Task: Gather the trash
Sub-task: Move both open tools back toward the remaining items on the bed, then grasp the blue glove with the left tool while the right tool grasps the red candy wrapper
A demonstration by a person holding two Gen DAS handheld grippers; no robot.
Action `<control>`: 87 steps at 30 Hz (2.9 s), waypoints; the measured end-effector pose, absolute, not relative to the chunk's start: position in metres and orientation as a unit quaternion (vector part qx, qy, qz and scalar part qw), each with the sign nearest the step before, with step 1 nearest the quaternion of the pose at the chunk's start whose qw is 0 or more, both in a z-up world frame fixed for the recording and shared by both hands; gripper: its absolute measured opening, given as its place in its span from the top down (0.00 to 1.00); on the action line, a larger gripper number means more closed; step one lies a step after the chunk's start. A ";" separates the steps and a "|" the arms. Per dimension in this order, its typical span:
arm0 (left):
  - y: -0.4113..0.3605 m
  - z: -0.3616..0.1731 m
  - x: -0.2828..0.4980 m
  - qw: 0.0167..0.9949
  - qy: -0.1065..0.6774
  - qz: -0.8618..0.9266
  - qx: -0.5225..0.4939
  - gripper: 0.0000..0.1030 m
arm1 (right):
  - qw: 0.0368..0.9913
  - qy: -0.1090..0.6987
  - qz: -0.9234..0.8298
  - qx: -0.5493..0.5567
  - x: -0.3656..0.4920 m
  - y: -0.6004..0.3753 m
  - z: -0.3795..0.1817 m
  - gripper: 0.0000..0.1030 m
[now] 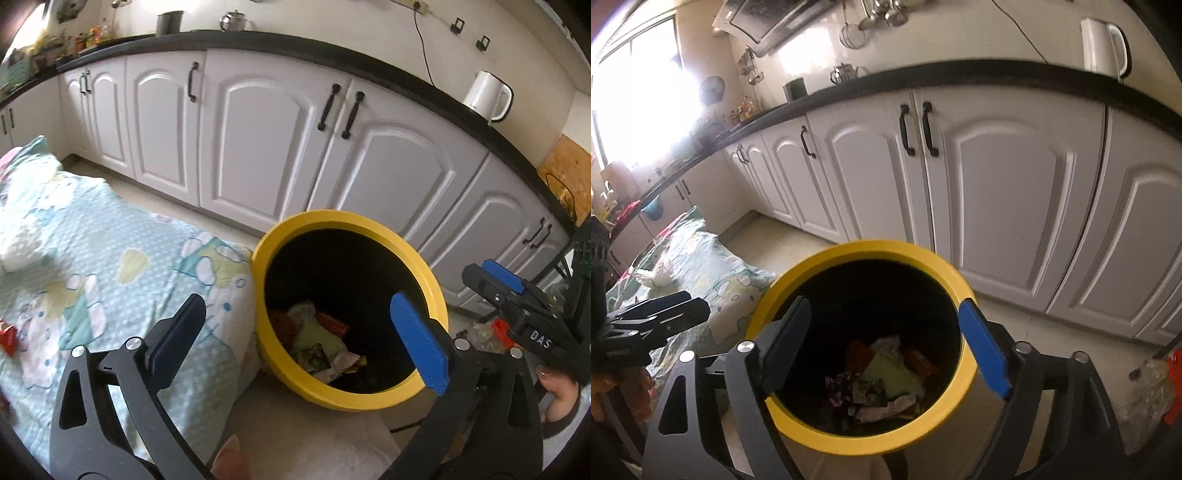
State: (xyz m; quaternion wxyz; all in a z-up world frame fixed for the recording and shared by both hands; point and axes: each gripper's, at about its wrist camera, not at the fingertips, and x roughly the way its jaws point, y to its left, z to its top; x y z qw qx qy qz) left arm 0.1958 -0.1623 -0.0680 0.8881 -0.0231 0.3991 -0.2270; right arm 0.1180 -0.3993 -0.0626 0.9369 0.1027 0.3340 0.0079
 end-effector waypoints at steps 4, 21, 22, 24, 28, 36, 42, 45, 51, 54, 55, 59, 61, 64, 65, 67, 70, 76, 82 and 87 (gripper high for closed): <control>-0.151 -0.059 0.189 0.899 0.384 -0.211 -0.022 0.11 | 0.943 0.320 0.012 0.086 0.114 -0.391 -0.055 0.18; -0.098 -0.020 0.159 0.934 0.319 -0.157 -0.018 0.11 | 0.955 0.284 0.059 0.055 0.105 -0.343 -0.027 0.18; -0.096 -0.019 0.159 0.935 0.317 -0.155 -0.019 0.11 | 0.956 0.282 0.061 0.054 0.104 -0.340 -0.026 0.18; -0.089 -0.017 0.157 0.938 0.313 -0.147 -0.020 0.11 | 0.956 0.279 0.070 0.051 0.104 -0.334 -0.023 0.18; -0.076 -0.013 0.151 0.944 0.302 -0.129 -0.017 0.11 | 0.956 0.276 0.090 0.045 0.105 -0.319 -0.018 0.18; -0.047 -0.009 0.142 0.952 0.290 -0.098 -0.019 0.11 | 0.952 0.273 0.132 0.032 0.106 -0.288 -0.011 0.18; -0.024 -0.008 0.134 0.956 0.282 -0.075 -0.024 0.11 | 0.949 0.268 0.167 0.016 0.107 -0.261 -0.007 0.18; -0.012 -0.008 0.132 0.958 0.280 -0.062 -0.027 0.11 | 0.947 0.265 0.181 0.009 0.107 -0.250 -0.005 0.18; 0.013 -0.011 0.126 0.959 0.279 -0.035 -0.032 0.11 | 0.940 0.267 0.211 -0.002 0.115 -0.223 -0.001 0.18; 0.028 -0.013 0.124 0.959 0.282 -0.020 -0.036 0.11 | 0.936 0.270 0.225 -0.009 0.121 -0.209 -0.003 0.18; 0.032 -0.013 0.123 0.959 0.282 -0.015 -0.037 0.11 | 0.935 0.271 0.229 -0.010 0.123 -0.206 -0.003 0.18; 0.055 -0.015 0.119 0.958 0.284 0.007 -0.042 0.11 | 0.926 0.281 0.249 -0.017 0.134 -0.186 -0.007 0.18; 0.066 -0.016 0.117 0.957 0.285 0.015 -0.042 0.11 | 0.923 0.286 0.258 -0.018 0.139 -0.178 -0.009 0.20; 0.083 -0.017 0.115 0.956 0.288 0.028 -0.040 0.11 | 0.915 0.292 0.276 -0.029 0.147 -0.160 -0.011 0.24; 0.087 -0.018 0.114 0.956 0.289 0.031 -0.041 0.11 | 0.913 0.294 0.281 -0.033 0.150 -0.154 -0.012 0.25; 0.096 -0.020 0.111 0.955 0.292 0.035 -0.040 0.11 | 0.906 0.302 0.294 -0.033 0.154 -0.145 -0.014 0.29; 0.107 -0.025 0.108 0.952 0.302 0.038 -0.039 0.11 | 0.896 0.312 0.312 -0.040 0.164 -0.126 -0.017 0.34; 0.129 -0.039 0.100 0.944 0.324 0.040 -0.050 0.11 | 0.872 0.329 0.355 -0.072 0.178 -0.082 -0.023 0.46; 0.143 -0.057 0.096 0.931 0.355 0.025 -0.078 0.27 | 0.846 0.348 0.391 -0.105 0.192 -0.040 -0.035 0.53; 0.145 -0.070 0.094 0.921 0.378 0.006 -0.091 0.30 | 0.827 0.373 0.402 -0.125 0.206 -0.012 -0.053 0.58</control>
